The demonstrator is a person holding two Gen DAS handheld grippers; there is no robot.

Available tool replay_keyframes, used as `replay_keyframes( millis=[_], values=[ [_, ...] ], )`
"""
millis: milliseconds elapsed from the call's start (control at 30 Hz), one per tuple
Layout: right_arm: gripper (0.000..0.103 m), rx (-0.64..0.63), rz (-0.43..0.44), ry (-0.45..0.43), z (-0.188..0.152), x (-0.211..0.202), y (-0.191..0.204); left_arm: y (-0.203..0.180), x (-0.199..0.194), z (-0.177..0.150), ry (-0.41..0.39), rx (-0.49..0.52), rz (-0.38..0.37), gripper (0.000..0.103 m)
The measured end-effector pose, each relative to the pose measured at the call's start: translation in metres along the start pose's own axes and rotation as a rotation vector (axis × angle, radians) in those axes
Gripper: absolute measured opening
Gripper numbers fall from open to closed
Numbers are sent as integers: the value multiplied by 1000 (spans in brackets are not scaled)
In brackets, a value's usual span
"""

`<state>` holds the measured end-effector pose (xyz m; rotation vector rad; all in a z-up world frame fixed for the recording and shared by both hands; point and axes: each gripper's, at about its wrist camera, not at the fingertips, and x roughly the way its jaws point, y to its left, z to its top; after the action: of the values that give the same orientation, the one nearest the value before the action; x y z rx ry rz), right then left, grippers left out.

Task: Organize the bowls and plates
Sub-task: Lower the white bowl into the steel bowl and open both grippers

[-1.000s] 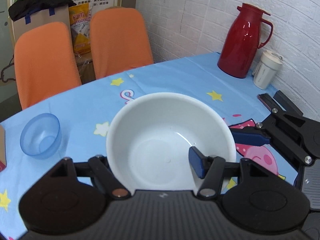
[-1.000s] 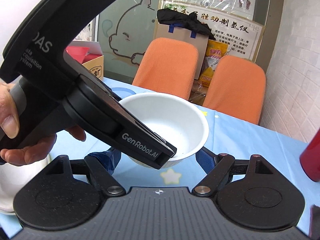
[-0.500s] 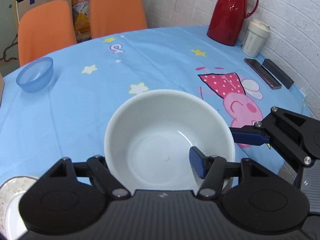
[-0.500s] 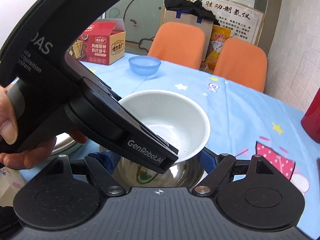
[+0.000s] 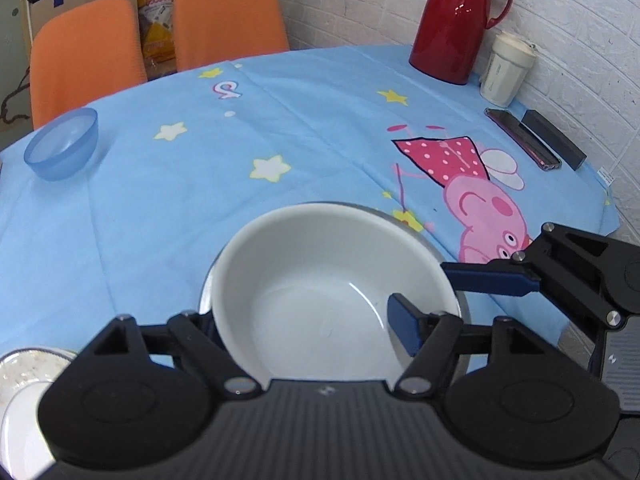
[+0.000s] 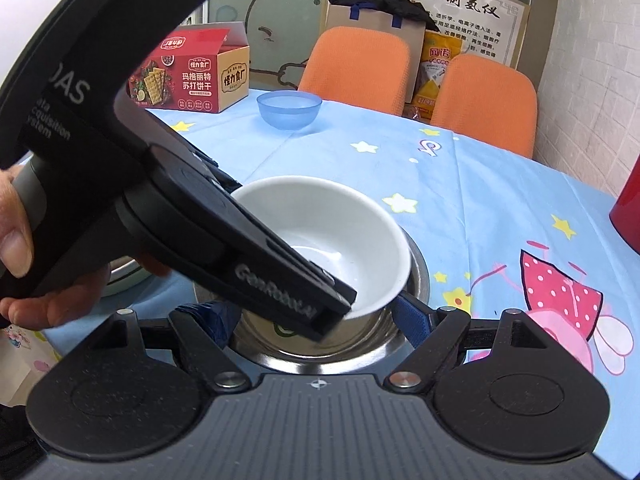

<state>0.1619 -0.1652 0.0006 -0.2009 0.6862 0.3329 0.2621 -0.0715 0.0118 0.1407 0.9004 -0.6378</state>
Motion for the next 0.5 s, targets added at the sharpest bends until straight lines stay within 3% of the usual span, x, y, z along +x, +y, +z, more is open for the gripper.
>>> replay_keyframes(
  millis=[167, 267, 500],
  values=[
    [69, 12, -38, -3, -6, -14, -2, 6, -21, 4, -44, -26, -3, 72],
    [69, 31, -69, -13, -14, -31, -4, 7, -41, 2, -109, -39, 21, 72],
    [69, 192, -56, -37, -34, -50, -9, 9, -64, -8, -170, -48, 71, 73]
  ],
)
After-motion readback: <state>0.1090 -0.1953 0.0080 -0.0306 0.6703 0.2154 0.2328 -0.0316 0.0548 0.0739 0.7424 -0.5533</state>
